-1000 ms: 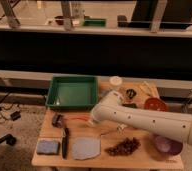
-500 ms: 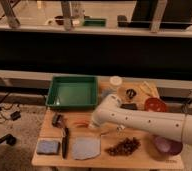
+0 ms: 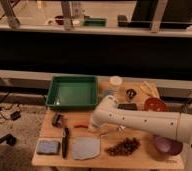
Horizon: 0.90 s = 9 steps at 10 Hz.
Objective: Place pepper in table surface
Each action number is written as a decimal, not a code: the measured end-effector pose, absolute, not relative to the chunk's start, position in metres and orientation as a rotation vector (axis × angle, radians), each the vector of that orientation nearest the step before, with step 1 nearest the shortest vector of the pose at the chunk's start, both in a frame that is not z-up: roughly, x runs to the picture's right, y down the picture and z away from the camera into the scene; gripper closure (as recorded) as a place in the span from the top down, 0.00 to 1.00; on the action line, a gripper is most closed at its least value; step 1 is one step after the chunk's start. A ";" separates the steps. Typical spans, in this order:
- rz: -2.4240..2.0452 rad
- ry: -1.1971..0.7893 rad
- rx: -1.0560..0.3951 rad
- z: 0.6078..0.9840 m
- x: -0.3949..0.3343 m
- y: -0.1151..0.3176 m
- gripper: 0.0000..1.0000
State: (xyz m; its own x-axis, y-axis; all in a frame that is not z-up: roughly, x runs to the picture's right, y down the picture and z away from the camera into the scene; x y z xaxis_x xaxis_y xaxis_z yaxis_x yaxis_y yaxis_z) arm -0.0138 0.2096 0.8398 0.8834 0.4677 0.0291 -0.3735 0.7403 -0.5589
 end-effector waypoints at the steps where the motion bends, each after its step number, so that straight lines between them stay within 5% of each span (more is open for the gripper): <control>1: 0.460 -0.169 -0.577 0.842 -0.015 0.211 0.04; 4: 0.459 -0.166 -0.582 0.843 -0.015 0.211 0.06; 9: 0.459 -0.166 -0.582 0.843 -0.015 0.212 0.53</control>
State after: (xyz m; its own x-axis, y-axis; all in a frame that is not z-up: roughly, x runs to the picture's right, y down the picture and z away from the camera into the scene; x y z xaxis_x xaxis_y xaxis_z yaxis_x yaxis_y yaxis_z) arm -0.0152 0.2115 0.8430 0.8866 0.4620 0.0234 -0.3700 0.7386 -0.5635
